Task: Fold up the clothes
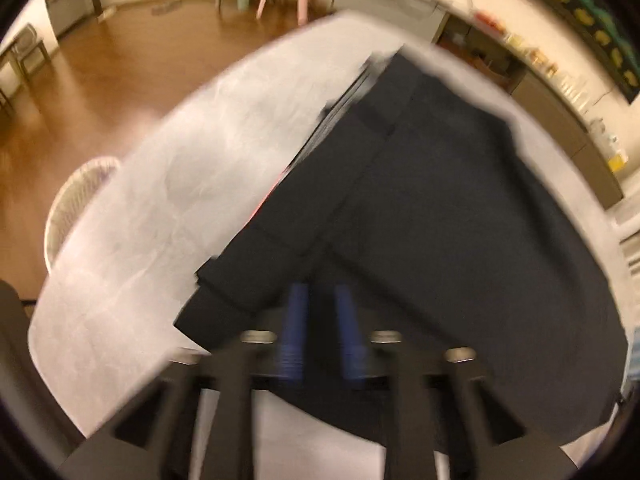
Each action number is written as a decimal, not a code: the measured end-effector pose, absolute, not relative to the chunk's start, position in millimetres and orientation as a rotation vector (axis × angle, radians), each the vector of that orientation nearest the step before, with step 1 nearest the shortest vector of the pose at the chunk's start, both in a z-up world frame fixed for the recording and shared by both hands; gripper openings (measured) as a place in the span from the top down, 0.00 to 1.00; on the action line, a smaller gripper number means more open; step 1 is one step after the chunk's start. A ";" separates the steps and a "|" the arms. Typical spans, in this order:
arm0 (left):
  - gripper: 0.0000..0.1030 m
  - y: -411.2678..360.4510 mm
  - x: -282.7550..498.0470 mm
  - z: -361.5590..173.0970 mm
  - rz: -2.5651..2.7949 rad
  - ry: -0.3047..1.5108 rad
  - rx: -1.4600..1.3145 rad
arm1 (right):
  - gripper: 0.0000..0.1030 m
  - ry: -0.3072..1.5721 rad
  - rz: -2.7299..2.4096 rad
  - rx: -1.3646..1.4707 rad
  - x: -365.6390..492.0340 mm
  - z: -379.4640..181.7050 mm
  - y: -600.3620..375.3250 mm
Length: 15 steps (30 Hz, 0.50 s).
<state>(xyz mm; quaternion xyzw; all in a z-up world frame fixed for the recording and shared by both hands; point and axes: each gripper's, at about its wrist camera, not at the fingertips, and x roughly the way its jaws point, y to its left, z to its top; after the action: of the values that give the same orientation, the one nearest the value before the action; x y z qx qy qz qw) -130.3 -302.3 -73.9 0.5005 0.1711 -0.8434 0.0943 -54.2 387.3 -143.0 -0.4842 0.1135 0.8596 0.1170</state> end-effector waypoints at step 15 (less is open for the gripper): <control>0.86 -217.3 -230.2 -107.0 -2.507 0.439 1.644 | 0.56 0.160 2.473 -1.434 -127.3 -162.2 430.4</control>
<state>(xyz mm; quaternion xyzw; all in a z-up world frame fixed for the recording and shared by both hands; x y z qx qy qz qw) -230.2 -217.3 -107.0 0.5418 0.1448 -0.8261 0.0555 -127.3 430.4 -162.2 -0.4961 0.0553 0.8553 0.1390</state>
